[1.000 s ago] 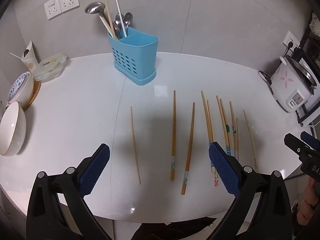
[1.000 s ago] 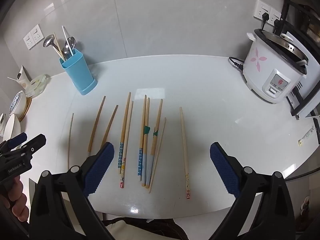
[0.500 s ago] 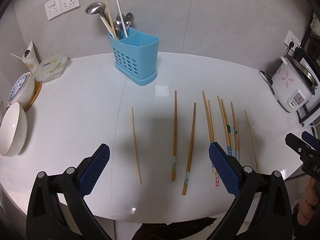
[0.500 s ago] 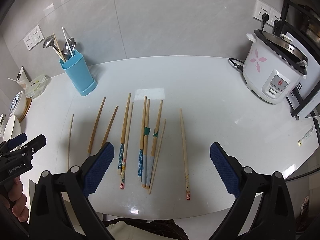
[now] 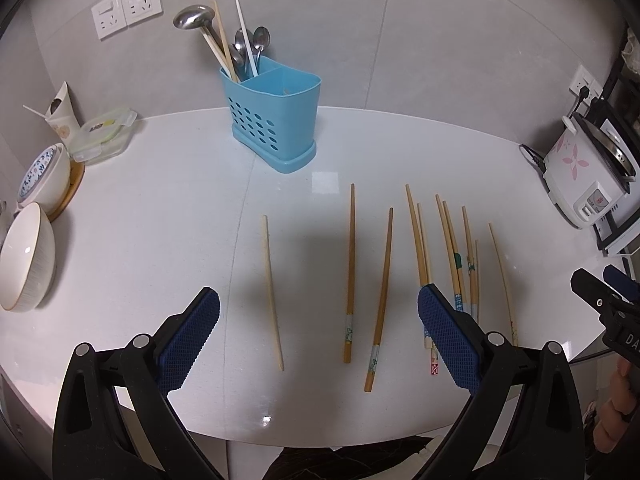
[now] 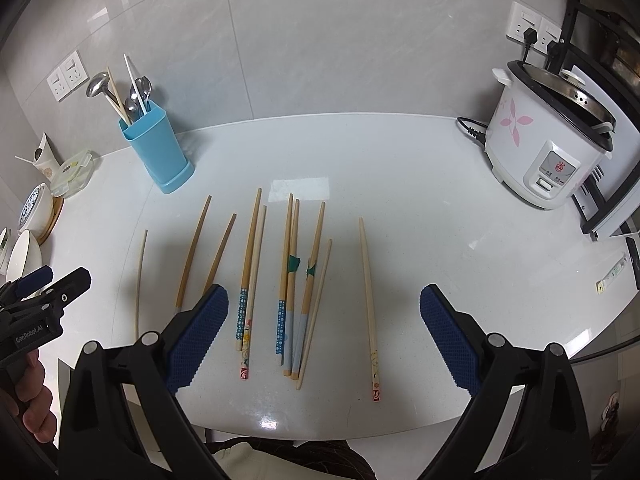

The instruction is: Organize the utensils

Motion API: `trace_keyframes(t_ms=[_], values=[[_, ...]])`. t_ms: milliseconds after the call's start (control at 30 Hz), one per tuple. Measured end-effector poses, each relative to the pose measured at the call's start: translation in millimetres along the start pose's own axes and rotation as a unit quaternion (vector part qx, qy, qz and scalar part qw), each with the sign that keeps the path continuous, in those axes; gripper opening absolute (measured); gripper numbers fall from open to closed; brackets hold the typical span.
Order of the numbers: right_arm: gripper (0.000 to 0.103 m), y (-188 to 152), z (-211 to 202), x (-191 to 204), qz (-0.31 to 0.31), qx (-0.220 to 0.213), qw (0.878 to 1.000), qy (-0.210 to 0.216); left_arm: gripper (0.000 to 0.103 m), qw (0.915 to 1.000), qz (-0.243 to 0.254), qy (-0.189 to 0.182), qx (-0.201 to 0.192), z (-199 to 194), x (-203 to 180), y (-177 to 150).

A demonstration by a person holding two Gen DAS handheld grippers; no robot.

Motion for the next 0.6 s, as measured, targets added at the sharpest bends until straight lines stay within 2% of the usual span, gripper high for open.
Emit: trace_keyframes(t_ms=[600], values=[[0.093, -1.3, -0.2, 0.1, 0.0, -0.001, 1.0, 0.0, 0.097, 1.0, -0.006, -0.003, -0.002, -2.2, 0.0, 0.5]])
Point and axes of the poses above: each gripper's, at about its wrist camera, not at the fingertips, and z roughly the way its jaws point, x to its left, y to its top, the point moved 9 cm from there along z, roughly the way its jaws point, and after that the axes turned 1 degree about z, right-handed, at the moved point
